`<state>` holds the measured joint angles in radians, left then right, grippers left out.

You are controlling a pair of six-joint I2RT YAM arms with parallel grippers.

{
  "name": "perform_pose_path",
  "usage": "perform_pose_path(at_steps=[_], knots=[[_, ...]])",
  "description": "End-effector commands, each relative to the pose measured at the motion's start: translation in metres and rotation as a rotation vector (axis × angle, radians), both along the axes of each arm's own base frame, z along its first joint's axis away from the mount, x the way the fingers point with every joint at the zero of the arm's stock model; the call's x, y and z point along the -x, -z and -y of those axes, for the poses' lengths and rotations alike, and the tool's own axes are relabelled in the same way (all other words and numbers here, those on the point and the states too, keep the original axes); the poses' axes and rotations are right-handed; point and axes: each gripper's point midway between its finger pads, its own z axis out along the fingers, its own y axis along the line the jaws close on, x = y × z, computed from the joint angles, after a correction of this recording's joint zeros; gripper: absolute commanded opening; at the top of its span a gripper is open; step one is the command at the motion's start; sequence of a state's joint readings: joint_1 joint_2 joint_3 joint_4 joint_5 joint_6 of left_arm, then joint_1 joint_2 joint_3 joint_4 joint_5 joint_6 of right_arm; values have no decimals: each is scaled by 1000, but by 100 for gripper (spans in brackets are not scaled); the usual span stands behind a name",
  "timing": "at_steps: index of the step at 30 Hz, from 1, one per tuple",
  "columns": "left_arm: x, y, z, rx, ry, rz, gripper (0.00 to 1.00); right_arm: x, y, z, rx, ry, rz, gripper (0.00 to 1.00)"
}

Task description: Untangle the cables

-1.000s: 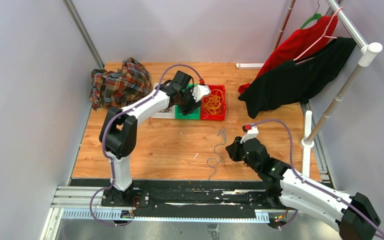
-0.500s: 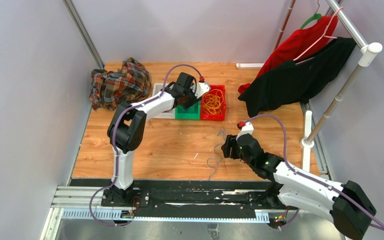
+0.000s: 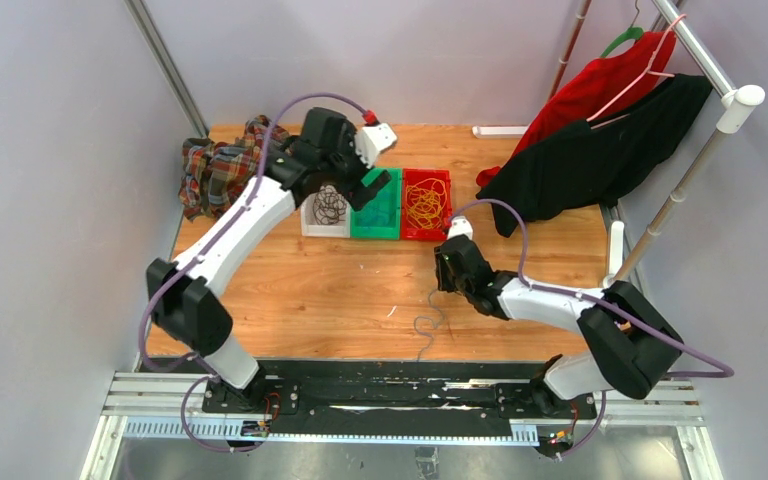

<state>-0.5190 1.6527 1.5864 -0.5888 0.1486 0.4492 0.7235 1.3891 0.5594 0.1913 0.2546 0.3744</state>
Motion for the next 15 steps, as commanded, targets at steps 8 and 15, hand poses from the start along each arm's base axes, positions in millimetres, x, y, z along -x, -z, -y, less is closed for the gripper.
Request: perform_pose_path(at_steps=[8, 15], knots=[[62, -48, -115, 203, -204, -177, 98, -33, -60, -22, -1, -102, 129, 1], [82, -47, -158, 225, -283, -141, 98, -36, -158, -31, -115, -133, 289, 1]])
